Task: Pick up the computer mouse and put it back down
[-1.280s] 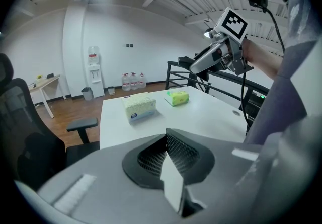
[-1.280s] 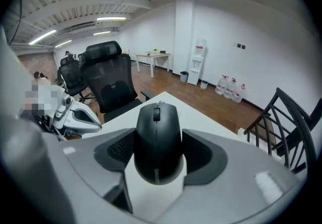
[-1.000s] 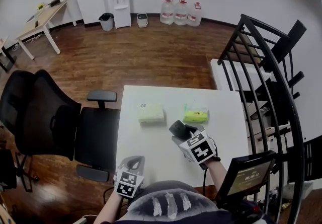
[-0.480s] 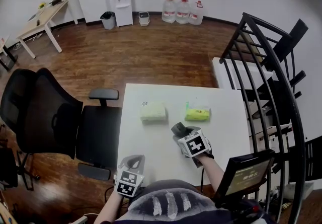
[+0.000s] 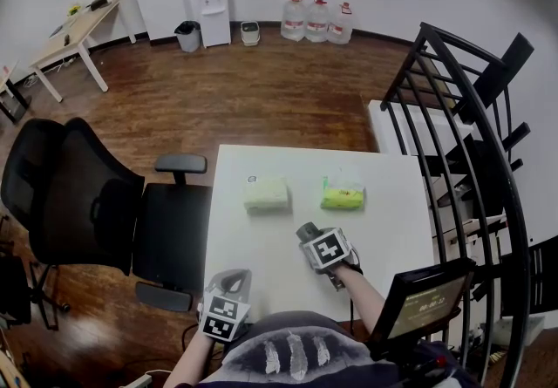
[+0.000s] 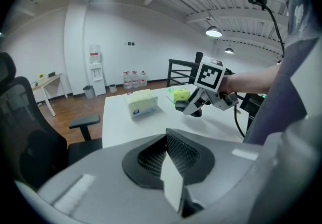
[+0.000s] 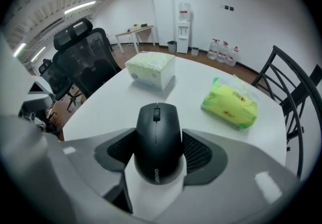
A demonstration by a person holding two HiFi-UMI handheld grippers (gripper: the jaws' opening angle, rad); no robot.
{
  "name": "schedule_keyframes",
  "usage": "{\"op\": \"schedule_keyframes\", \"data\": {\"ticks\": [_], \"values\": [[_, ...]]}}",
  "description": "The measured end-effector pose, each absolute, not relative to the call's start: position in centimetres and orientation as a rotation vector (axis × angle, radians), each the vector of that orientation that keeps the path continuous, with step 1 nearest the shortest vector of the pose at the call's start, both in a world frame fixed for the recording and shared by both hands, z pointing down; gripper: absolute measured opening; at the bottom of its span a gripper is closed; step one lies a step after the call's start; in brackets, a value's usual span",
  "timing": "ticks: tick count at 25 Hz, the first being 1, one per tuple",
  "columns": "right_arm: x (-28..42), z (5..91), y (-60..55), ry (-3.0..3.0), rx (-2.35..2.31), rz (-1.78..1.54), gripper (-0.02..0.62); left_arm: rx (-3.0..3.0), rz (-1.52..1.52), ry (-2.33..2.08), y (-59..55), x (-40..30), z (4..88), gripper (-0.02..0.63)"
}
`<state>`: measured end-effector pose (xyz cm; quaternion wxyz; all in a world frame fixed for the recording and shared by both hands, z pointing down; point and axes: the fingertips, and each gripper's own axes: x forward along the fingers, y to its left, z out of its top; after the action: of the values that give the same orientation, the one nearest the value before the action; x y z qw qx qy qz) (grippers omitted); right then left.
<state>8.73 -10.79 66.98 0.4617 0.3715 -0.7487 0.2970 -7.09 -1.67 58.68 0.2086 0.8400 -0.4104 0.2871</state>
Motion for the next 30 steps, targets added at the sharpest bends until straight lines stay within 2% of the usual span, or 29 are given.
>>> {"op": "schedule_keyframes", "data": {"ticks": [30], "values": [[10.3, 73.8, -9.0, -1.675, 0.833, 0.717, 0.298, 2.34, 0.806, -1.136, -1.6, -7.2, 59.2, 0.015]]}}
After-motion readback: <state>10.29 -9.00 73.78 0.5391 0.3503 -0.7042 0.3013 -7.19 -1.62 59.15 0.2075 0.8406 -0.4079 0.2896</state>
